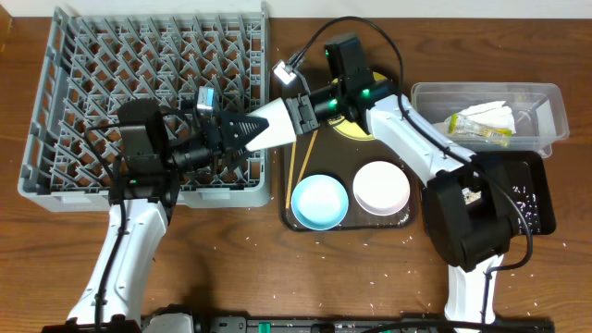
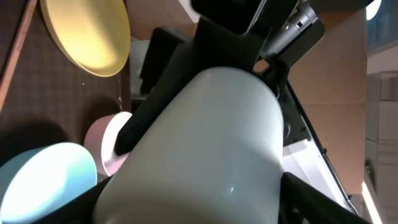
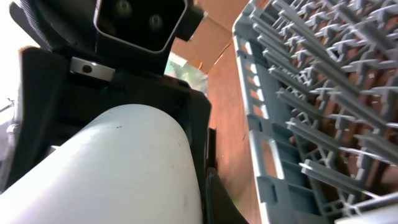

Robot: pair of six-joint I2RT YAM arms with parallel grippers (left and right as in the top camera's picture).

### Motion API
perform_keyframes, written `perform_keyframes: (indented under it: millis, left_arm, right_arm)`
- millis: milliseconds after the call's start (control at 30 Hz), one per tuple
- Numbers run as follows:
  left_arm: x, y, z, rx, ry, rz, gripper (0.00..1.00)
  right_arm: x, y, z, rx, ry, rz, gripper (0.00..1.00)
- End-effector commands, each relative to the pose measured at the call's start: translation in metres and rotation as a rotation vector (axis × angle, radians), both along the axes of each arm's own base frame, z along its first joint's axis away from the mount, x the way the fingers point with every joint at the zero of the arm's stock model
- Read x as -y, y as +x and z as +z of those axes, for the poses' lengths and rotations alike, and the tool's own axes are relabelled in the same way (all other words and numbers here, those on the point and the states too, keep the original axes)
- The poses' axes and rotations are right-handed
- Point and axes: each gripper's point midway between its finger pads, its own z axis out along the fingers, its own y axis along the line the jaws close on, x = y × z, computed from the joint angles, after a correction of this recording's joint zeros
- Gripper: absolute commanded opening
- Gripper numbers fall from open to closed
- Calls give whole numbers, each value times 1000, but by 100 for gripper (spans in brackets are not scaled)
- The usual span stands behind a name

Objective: Sort waste into correct bins and load items into the dishwasher
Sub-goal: 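Hand the white cup from the right gripper to the left gripper, then place the white cup upside down into the dish rack with left gripper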

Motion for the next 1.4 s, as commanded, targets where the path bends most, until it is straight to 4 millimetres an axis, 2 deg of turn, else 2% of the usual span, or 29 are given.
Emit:
perform_keyframes:
  millis: [0, 167, 233, 367, 500, 667, 800, 967, 1033, 1133, 1233, 1367]
  left_arm:
    - [1, 1, 5, 25, 2, -6, 80]
    - [1, 2, 4, 25, 5, 0, 80]
    - [1, 2, 5, 34, 6, -1, 75]
    - [1, 3, 7, 39, 3, 1, 58]
    - [1, 3, 7, 39, 3, 1, 45]
    - [0, 3, 7, 37, 2, 2, 37]
    - [-3, 4, 14, 52, -16, 3, 34]
    - [-10, 3, 47, 195, -44, -12, 33]
    - [-14, 2, 58, 255, -37, -2, 33]
    - [-23, 4, 69, 307, -20, 51, 33]
    - [-39, 14, 74, 337, 7, 147, 33]
    - [-65, 36, 61, 285, 59, 322, 33]
  right_arm:
    - [-15, -19, 9, 16, 14, 52, 1]
    - [-15, -19, 9, 11, 10, 51, 1]
    - [-15, -19, 9, 11, 10, 51, 1]
    - [-15, -19, 9, 12, 10, 50, 1]
    - [-13, -17, 9, 14, 11, 46, 22]
    - [-4, -2, 7, 33, 3, -2, 33]
    - [17, 30, -2, 51, -48, -121, 45]
    - [59, 80, -23, 52, -170, -332, 64]
    - [70, 88, -24, 47, -205, -377, 70]
    - [85, 94, -18, 110, -283, -439, 73]
    - [105, 95, -1, 247, -439, -524, 78]
    - [136, 91, 32, 396, -631, -645, 88]
